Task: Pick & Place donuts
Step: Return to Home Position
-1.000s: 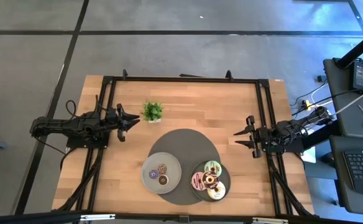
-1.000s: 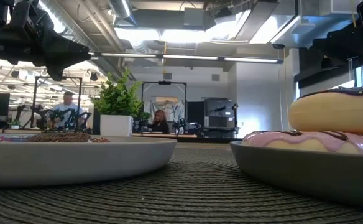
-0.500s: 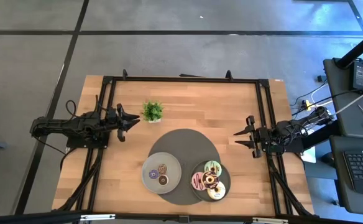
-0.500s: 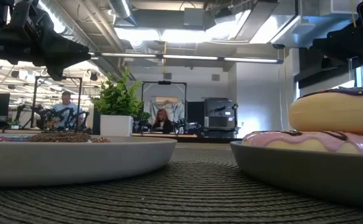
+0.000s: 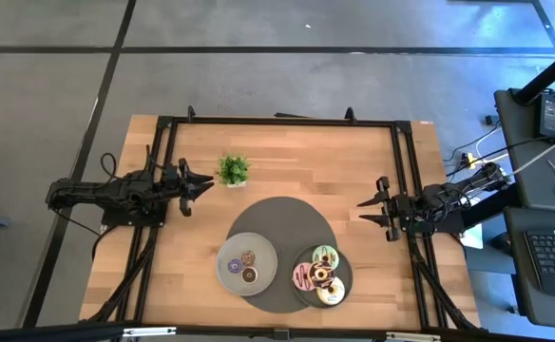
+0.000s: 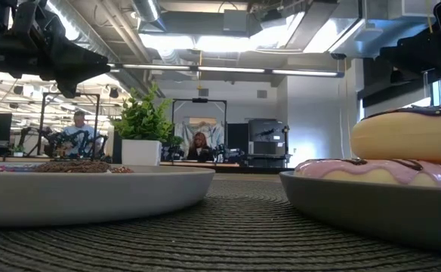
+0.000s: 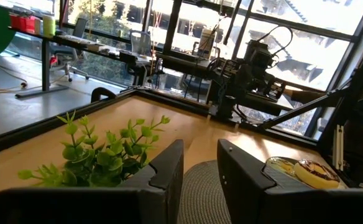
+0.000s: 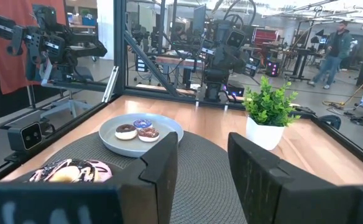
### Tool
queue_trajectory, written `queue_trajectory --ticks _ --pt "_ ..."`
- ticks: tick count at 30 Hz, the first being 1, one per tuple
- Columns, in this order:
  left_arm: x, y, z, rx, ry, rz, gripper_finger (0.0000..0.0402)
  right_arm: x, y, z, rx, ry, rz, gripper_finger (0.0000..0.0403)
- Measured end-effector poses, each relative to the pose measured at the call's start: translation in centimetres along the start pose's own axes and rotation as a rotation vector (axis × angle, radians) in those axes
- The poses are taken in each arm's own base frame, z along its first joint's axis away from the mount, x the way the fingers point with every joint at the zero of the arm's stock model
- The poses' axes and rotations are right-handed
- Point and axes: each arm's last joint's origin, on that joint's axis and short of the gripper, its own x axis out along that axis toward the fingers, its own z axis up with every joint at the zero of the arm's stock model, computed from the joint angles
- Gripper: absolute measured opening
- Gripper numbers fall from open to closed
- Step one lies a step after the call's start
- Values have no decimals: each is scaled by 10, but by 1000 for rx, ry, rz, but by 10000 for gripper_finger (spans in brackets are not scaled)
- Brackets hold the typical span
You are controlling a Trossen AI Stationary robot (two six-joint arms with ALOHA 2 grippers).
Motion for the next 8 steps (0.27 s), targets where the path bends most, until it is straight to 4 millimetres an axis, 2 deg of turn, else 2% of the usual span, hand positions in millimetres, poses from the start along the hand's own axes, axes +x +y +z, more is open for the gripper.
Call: queue_trajectory --ticks 8 --pt "0 0 0 0 0 0 95 0 0 0 -1 0 0 142"
